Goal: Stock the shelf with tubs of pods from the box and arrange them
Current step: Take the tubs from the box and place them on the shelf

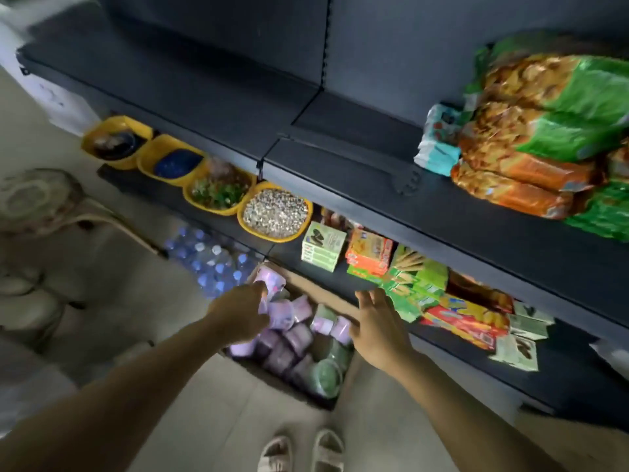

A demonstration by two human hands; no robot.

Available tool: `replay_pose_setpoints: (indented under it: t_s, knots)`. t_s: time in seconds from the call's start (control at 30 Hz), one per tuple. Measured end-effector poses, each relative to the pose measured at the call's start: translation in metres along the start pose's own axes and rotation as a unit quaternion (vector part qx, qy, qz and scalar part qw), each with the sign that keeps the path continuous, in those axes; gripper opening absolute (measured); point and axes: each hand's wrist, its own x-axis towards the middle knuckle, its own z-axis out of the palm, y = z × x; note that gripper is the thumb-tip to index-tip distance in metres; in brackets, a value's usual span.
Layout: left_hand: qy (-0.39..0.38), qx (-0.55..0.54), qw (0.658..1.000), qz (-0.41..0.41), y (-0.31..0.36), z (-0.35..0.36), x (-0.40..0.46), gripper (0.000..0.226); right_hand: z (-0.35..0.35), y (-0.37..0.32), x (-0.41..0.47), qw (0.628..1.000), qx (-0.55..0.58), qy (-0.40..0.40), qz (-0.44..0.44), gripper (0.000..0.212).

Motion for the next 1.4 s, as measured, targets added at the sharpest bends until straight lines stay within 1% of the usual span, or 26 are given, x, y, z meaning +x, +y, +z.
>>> replay_pose_setpoints:
  t_s: [0.07,0.17,0.23,0.33,0.4,0.53,0.67,0.83,0.9,0.93,1.0,1.03,1.13,1.23,1.33,1.4]
  knots:
    - [-0.014,-0.010,0.999,-0.032,-0.022,0.036,0.009,0.044,0.038,0.010,0.013,0.999,0.006,-0.033,0.004,0.047]
    - [-0.027,-0.040,0.997,-0.067,-0.050,0.091,0.025,0.044,0.092,0.028,0.037,0.996,0.002,-0.085,0.005,0.050]
    - [-0.055,-0.045,0.992,-0.100,-0.066,0.126,0.038,0.048,0.125,0.040,0.053,0.993,-0.002,-0.114,0.009,0.048]
    - [-0.074,-0.070,0.983,-0.150,-0.086,0.176,0.062,0.048,0.169,0.054,0.081,0.990,-0.006,-0.140,0.013,0.044]
    - [-0.072,-0.085,0.979,-0.169,-0.098,0.207,0.080,0.049,0.199,0.059,0.103,0.988,-0.003,-0.155,0.016,0.047]
    - [-0.055,-0.097,0.975,-0.194,-0.124,0.264,0.124,0.049,0.259,0.057,0.148,0.987,0.017,-0.162,0.010,0.051]
    - [-0.008,-0.135,0.963,-0.233,-0.161,0.312,0.178,0.043,0.327,0.044,0.198,0.986,0.046,-0.159,0.009,0.051]
    - [0.062,-0.208,0.919,-0.328,-0.205,0.352,0.243,0.058,0.410,0.022,0.254,0.988,0.074,-0.133,0.003,0.060]
    - [0.078,-0.235,0.900,-0.358,-0.220,0.366,0.265,0.065,0.436,0.010,0.275,0.989,0.107,-0.106,0.006,0.066]
    - [0.080,-0.249,0.890,-0.373,-0.226,0.372,0.275,0.069,0.448,0.004,0.285,0.988,0.125,-0.088,0.012,0.073]
    - [0.072,-0.266,0.876,-0.396,-0.235,0.385,0.292,0.078,0.466,-0.008,0.305,0.984,0.158,-0.070,0.041,0.088]
    - [0.058,-0.265,0.875,-0.401,-0.238,0.390,0.298,0.079,0.474,-0.014,0.315,0.980,0.174,-0.073,0.066,0.095]
    - [0.026,-0.279,0.868,-0.410,-0.243,0.402,0.312,0.070,0.490,-0.025,0.340,0.956,0.226,-0.101,0.157,0.106]
    - [0.025,-0.310,0.845,-0.435,-0.246,0.406,0.317,0.070,0.499,-0.025,0.352,0.928,0.278,-0.110,0.224,0.106]
    - [0.015,-0.345,0.831,-0.436,-0.244,0.404,0.315,0.072,0.496,-0.020,0.343,0.920,0.291,-0.104,0.240,0.102]
    - [0.009,-0.378,0.830,-0.409,-0.236,0.400,0.306,0.072,0.488,-0.013,0.331,0.919,0.294,-0.080,0.251,0.097]
